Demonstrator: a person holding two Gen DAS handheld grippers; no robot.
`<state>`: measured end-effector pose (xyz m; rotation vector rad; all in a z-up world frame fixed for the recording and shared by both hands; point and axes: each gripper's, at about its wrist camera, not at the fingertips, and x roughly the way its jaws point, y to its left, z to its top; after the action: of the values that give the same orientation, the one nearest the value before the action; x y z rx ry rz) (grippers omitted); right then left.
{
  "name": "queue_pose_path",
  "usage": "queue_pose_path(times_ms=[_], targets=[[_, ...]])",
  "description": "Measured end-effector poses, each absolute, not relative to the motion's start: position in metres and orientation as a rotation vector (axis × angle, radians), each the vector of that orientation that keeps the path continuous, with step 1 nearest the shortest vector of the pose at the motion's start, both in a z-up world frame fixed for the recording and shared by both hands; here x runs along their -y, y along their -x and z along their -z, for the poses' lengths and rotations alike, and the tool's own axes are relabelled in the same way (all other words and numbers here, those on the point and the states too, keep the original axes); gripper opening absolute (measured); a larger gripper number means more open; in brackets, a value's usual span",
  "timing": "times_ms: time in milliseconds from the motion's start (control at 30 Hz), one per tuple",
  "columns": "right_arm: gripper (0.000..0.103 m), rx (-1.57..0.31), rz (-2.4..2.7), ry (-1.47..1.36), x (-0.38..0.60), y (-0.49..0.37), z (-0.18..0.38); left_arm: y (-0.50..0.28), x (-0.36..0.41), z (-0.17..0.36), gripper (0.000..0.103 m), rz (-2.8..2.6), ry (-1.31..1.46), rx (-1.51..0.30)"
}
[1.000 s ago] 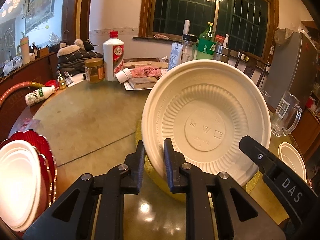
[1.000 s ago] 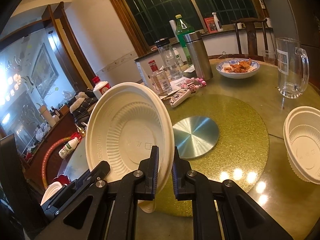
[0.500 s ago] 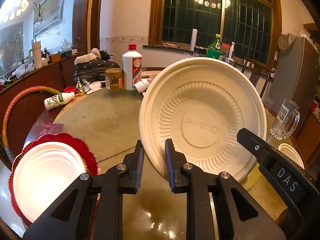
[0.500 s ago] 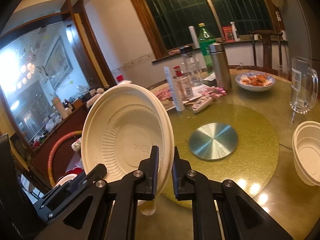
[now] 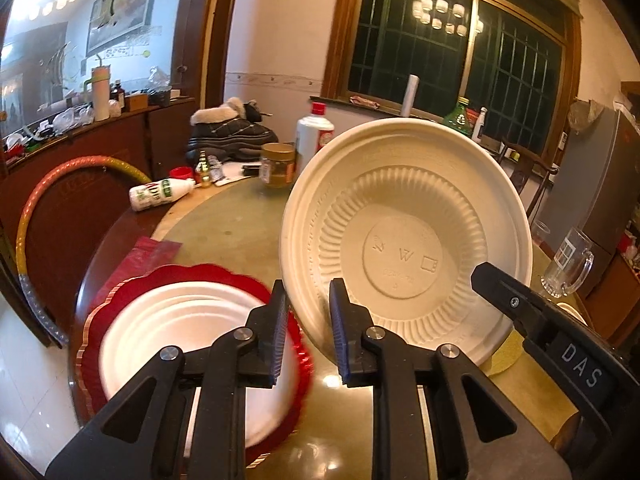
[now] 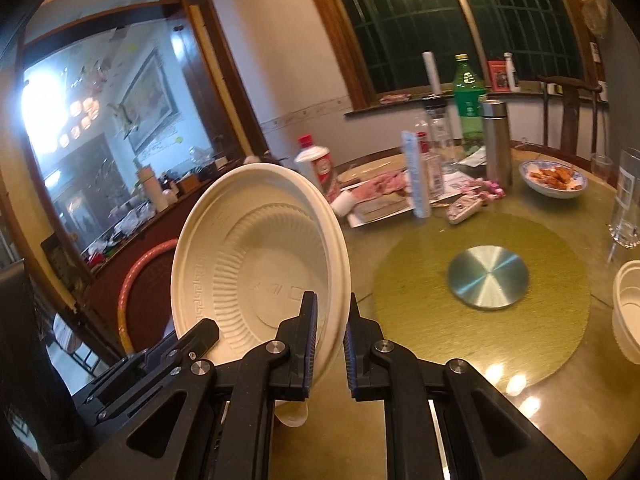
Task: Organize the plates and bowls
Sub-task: 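Carry the ribbed plate with both grippers and lower it onto the red plate stack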
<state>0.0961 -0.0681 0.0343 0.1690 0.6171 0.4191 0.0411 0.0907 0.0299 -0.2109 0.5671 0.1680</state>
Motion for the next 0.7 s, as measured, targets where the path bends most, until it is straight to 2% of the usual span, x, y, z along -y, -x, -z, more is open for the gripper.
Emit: queue_pose_path(times_ms=[300,700], targets=[[0.013,-0.689,-0.493,-0.116,0.014,-0.082,-0.034,-0.017,-0.143,-0.027,0.018,-0.19,0.241,-0.591],[0.013,-0.778,-0.572,-0.069,-0.026,-0.074,-0.019,-0.002,-0.176,-0.011,0.018,-0.198,0.238,-0.662]])
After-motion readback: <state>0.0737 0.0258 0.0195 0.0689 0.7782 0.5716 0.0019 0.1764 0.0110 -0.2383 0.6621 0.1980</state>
